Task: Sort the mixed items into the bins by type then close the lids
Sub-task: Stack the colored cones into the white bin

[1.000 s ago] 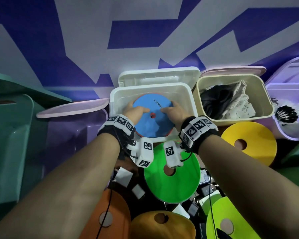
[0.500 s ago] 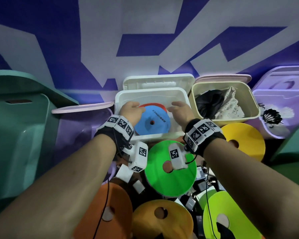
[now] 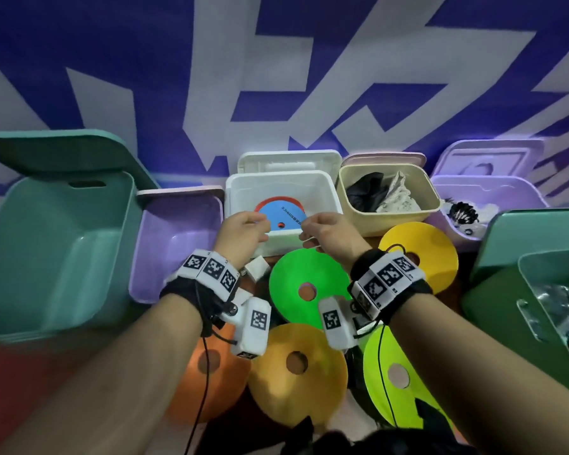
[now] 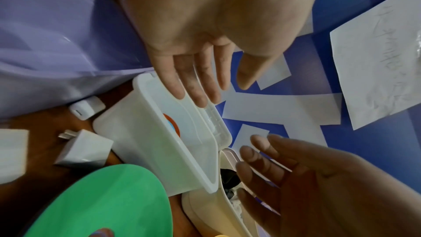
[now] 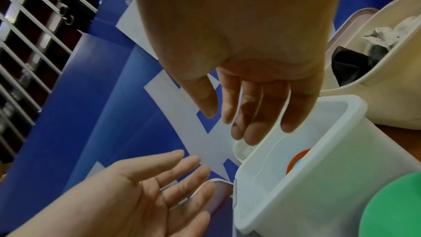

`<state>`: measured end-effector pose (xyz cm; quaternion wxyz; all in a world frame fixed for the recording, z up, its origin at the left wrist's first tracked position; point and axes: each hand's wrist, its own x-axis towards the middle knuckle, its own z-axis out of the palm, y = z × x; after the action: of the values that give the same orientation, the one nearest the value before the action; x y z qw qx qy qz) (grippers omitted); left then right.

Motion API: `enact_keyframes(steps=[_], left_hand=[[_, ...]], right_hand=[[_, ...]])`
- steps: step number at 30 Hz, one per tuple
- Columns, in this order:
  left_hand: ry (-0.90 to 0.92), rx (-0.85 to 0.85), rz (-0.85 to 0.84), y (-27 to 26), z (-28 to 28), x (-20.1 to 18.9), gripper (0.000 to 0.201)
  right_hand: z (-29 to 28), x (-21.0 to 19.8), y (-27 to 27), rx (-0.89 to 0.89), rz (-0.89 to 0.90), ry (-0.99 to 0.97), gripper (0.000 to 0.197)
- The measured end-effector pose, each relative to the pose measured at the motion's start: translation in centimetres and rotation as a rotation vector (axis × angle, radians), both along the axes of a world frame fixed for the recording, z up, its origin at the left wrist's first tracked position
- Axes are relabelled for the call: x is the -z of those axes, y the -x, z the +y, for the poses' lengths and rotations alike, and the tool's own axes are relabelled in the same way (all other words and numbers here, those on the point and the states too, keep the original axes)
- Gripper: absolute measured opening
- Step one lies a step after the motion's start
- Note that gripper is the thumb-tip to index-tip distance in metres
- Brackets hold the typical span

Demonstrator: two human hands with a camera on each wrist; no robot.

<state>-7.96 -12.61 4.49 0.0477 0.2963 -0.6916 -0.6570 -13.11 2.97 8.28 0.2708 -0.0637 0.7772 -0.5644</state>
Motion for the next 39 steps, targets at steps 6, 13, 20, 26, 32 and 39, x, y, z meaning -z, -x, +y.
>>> enact_keyframes(steps=[6,13,20,26,32,39], left_hand=[[0.010,-0.098,-0.029,-3.9,3.8,-1.0,0.014],[0.067,-0.234,-0.114,-7.6,9.0,-0.5,0.014],[0.114,-0.321,-0.131,-11.4,11.4,0.3,0.015],[0.169,-0.292,-0.191,-12.3,10.2,0.8,0.023],[0.142,-0.248,-0.204,-14.1,8.1,2.3,0.009],[0.096,-0.139,-0.275,-16.7,4.7,5.3,0.019]], right_hand=[[4.8,-0.3,-2.4,-0.143,0.010,-0.025,0.011],[9.3,1.2,-3.6,-0.237,-0.049,0.028,0.008],[10.6,2.7,-4.4,-0.308,-0.038,0.006,0.016],[10.2,3.5,-4.9,-0.289,0.006,-0.063,0.016],[8.2,7.0,-7.4,-0.276,0.055,-0.235,0.007],[7.4,11.3,-10.2,-0.283,0.153,-0.741,0.063]])
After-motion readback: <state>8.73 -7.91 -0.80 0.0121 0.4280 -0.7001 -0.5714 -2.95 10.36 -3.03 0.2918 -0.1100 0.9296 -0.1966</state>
